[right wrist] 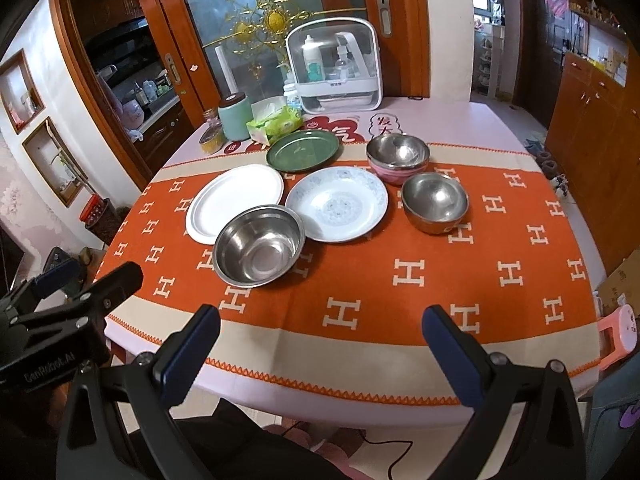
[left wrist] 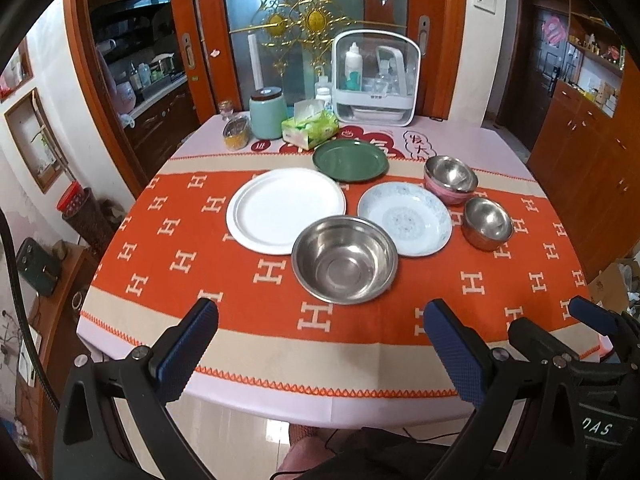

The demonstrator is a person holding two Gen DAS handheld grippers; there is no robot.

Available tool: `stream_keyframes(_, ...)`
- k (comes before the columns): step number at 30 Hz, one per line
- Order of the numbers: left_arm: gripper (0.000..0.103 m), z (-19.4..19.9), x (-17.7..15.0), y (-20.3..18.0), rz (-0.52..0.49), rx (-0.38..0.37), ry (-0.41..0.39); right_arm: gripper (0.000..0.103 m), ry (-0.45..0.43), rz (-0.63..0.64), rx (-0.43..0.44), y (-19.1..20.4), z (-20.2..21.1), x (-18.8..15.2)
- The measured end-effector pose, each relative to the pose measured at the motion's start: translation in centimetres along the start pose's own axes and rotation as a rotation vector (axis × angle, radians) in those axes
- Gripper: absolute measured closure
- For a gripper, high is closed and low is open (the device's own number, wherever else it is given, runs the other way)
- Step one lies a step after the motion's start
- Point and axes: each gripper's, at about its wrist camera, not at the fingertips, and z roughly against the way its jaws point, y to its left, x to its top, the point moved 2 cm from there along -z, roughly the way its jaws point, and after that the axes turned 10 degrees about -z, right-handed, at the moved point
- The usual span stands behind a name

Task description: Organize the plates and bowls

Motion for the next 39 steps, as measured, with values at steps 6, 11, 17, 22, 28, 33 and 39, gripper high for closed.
stream_keyframes(6,0.001,-1.1,-0.4,0.1,0.031,-0.002,0.039,0.002,0.033,0.005,0.038,-0.3,-0.9,0.2)
stream_keyframes(11,0.001,-2.3,-0.3,1.0,0.054,0.016,0.068,0.002,0.042,-0.009,0.055,-0.1,-1.8,1.0)
stream_keyframes(17,0.001,-5.2,0.6,3.2,0.074,0.005,0.122,0.002,0.047,-0.076,0.072,0.2,-3.4,2.4)
stream_keyframes(22,0.001,-8.6,1.7,5.9,0.087,-0.030,0.190,0.002,0.054,-0.134,0.086,1.2,-5.1,3.9)
stream_keyframes(28,0.001,-12.0,3.0,9.7,0.106,-0.081,0.241,0.002,0.091,-0.198,0.110,3.0,-8.1,5.7)
stream_keyframes(33,0.001,-14.7,3.9,12.7,0.110,-0.110,0.276,0.002,0.097,-0.186,0.124,5.1,-10.2,7.3)
stream_keyframes(39,0.001,-18.7,4.8,17.1,0.150,-0.111,0.324,0.002,0.076,-0.155,0.105,7.8,-13.3,10.0)
